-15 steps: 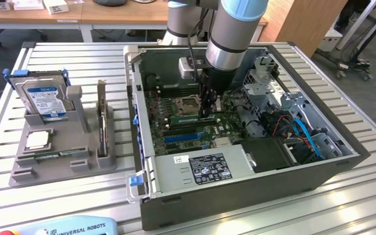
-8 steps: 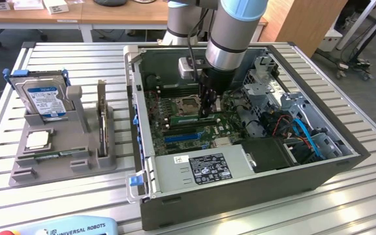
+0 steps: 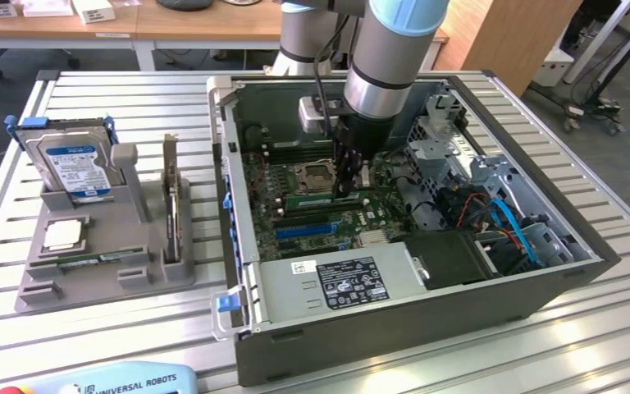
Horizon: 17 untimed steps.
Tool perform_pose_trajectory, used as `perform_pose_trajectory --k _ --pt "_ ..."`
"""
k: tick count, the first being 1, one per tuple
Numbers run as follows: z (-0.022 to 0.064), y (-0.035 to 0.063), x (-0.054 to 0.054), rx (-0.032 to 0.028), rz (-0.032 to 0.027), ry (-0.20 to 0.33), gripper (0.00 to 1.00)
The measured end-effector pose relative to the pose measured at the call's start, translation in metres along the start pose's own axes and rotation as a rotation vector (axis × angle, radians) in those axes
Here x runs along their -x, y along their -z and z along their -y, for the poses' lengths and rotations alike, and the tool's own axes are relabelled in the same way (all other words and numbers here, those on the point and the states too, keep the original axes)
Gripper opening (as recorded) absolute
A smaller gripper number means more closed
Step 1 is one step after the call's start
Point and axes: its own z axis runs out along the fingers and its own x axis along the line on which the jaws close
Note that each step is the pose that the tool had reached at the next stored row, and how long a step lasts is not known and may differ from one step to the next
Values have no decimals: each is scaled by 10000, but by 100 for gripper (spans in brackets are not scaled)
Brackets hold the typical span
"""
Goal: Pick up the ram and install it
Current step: 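Insert the ram into the slot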
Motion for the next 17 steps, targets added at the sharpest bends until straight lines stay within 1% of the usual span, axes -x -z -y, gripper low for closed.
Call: perform_pose_trajectory --k 17 --pt "-1 -12 6 0 -1 0 12"
